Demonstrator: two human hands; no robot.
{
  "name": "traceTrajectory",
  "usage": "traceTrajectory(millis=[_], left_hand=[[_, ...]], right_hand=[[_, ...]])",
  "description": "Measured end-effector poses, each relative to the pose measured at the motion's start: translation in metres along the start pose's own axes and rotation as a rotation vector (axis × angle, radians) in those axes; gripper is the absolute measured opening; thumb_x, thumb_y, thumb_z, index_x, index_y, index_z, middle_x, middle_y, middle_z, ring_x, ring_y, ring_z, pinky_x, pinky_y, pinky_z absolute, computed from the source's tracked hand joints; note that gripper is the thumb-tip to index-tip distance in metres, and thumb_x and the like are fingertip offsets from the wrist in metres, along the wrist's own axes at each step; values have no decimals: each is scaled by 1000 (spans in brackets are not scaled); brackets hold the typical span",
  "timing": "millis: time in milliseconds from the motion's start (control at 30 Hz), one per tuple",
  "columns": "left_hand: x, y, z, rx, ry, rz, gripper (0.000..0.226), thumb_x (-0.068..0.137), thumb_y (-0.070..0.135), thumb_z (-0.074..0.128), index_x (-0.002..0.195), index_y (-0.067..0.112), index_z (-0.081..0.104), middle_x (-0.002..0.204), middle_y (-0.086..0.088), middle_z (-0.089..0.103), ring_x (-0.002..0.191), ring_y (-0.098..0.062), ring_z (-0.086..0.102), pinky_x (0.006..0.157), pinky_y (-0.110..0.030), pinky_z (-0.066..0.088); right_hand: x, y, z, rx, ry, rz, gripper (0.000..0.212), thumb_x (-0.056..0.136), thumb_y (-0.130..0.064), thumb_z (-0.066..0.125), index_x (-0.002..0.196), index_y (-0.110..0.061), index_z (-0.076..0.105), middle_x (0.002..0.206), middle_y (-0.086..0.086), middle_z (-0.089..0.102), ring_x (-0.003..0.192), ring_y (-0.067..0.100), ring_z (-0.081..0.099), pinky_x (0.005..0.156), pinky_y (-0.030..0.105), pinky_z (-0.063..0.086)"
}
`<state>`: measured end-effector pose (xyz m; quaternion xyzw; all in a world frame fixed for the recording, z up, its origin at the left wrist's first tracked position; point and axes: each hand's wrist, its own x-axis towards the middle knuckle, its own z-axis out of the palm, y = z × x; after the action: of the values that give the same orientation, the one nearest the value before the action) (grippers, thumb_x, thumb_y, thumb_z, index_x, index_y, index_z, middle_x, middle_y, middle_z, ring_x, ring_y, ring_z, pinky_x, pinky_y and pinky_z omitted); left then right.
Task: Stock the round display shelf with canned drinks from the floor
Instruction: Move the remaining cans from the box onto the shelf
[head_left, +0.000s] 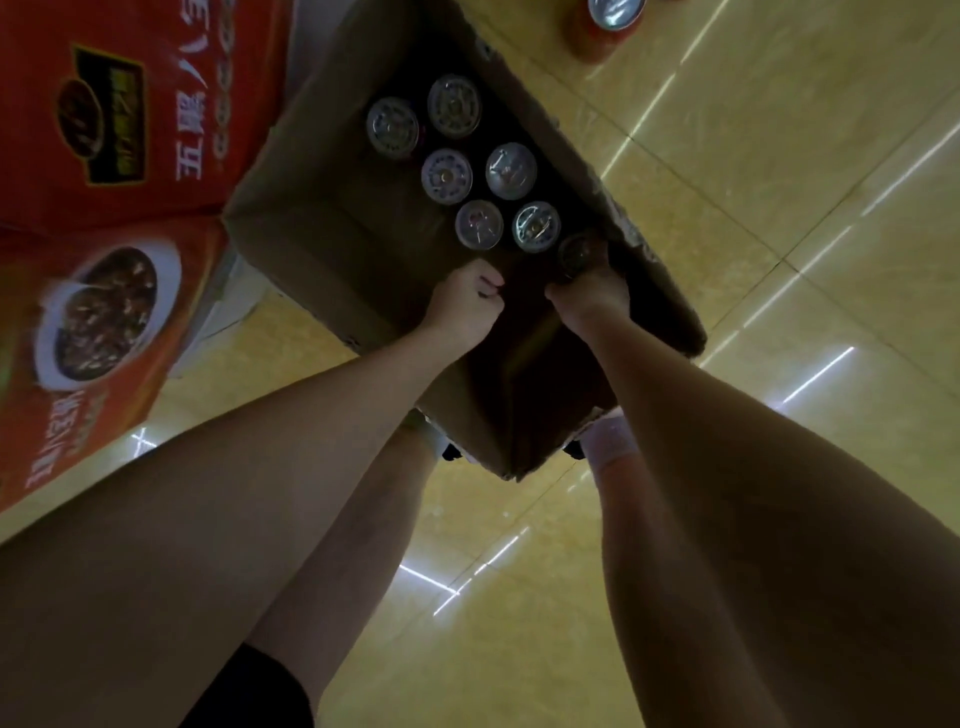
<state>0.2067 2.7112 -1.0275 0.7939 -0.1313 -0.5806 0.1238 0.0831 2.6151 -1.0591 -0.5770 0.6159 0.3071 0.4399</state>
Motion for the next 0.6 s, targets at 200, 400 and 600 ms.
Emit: traceTrajectory(millis=[200,400,600], left_hand=[[24,-12,5,-37,3,-22,24,93,4,56,116,10,59,112,-2,60,94,-13,56,64,-11,38],[22,-17,2,-20,-38,-87,23,91,6,56,114,10,58,106,-6,62,97,-22,59,79,-27,49],[-1,-21,-6,59,-110,-118,22,90,12,60,112,12,59,109,-9,64,101,-26,60,92,-37,51]], right_hand=[[38,-4,3,-213,-60,-75,75,91,-27,63,154,-19,23,147,8,46,132,30,46,99,36,41],[19,4,9,-4,148,-87,43,92,-15,58,134,-14,51,129,12,61,121,31,56,96,34,45],[-26,13,8,-88,41,4,33,91,-10,50,123,-10,60,117,20,64,112,39,58,92,36,49]])
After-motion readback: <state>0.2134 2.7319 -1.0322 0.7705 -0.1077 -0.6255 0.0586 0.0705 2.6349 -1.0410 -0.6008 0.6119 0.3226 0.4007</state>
